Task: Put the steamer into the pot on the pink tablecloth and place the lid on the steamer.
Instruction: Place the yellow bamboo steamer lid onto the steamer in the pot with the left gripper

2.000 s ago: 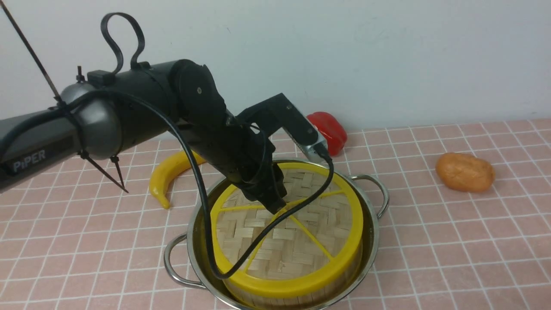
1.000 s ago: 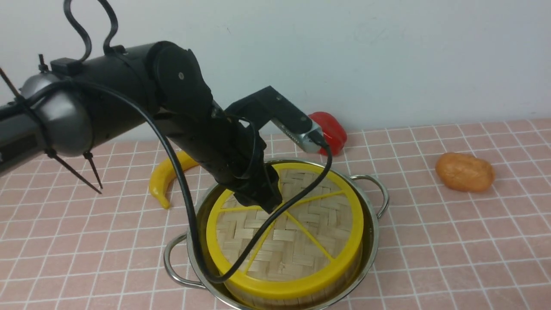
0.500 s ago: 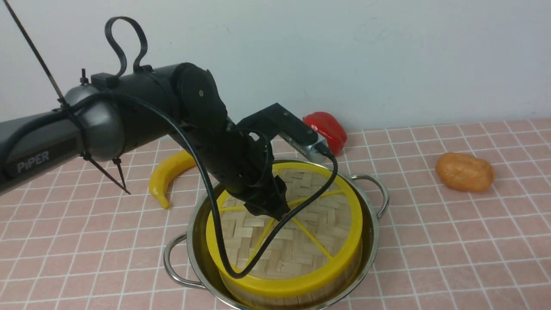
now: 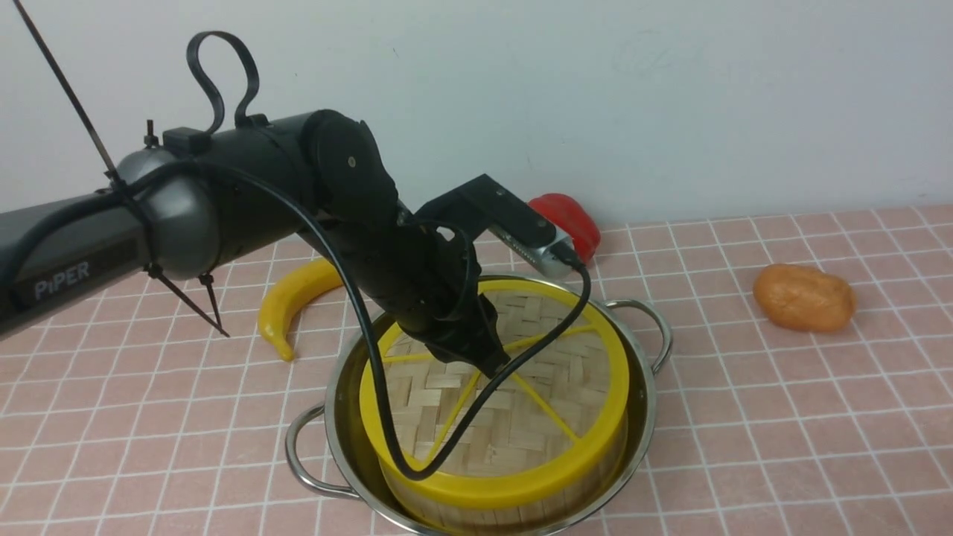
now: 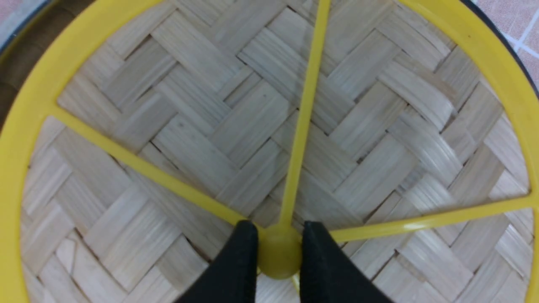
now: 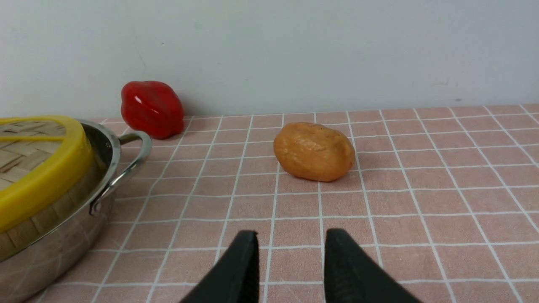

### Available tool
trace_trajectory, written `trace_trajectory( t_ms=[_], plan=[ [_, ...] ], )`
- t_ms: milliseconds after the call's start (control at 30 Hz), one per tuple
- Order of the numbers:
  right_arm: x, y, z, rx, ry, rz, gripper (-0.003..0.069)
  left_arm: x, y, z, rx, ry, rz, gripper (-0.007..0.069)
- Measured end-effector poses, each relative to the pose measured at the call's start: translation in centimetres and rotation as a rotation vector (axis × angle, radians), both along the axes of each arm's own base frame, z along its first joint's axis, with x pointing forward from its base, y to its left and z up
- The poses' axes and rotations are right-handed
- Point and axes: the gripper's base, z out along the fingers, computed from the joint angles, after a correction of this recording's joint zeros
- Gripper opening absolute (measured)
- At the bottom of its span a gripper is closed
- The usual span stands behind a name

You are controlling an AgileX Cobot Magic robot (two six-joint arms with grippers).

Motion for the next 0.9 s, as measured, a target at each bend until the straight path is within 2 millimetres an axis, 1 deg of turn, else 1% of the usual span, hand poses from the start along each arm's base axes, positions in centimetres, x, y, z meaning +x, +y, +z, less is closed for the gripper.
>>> trace_trajectory(
  t_ms=[367, 733, 900],
  plan=[
    [0.0, 0.0, 0.0, 0.0, 0.0, 0.0, 0.024, 0.03, -0.01, 0.01, -0.002, -0.002, 0.003, 0.0116],
    [0.0, 0.0, 0.01, 0.0, -0.001, 0.0, 0.024, 0.37, -0.03, 0.95, 0.001, -0.03, 0.007, 0.0116],
    [0.0, 0.0, 0.01, 0.0, -0.001, 0.0, 0.024, 0.18, 0.02, 0.89, 0.008, -0.01, 0.0, 0.0116]
  ],
)
